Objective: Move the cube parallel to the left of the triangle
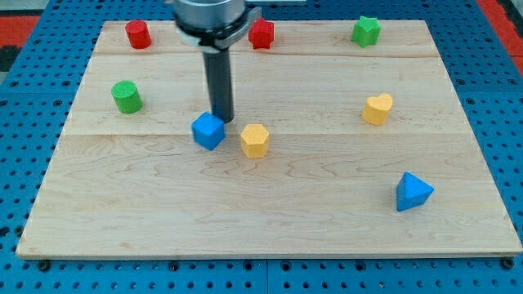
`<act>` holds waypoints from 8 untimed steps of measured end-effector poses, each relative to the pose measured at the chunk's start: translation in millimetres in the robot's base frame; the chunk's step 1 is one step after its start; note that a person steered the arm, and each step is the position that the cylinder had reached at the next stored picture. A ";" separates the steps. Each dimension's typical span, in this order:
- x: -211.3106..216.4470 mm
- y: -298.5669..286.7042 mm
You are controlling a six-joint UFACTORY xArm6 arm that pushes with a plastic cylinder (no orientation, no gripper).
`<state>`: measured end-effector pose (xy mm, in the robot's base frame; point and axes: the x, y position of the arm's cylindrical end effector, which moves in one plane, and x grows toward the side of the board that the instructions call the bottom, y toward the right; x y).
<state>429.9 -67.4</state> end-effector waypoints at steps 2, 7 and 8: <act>-10.0 -51.4; 86.8 29.5; 79.6 51.9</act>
<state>509.4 -15.5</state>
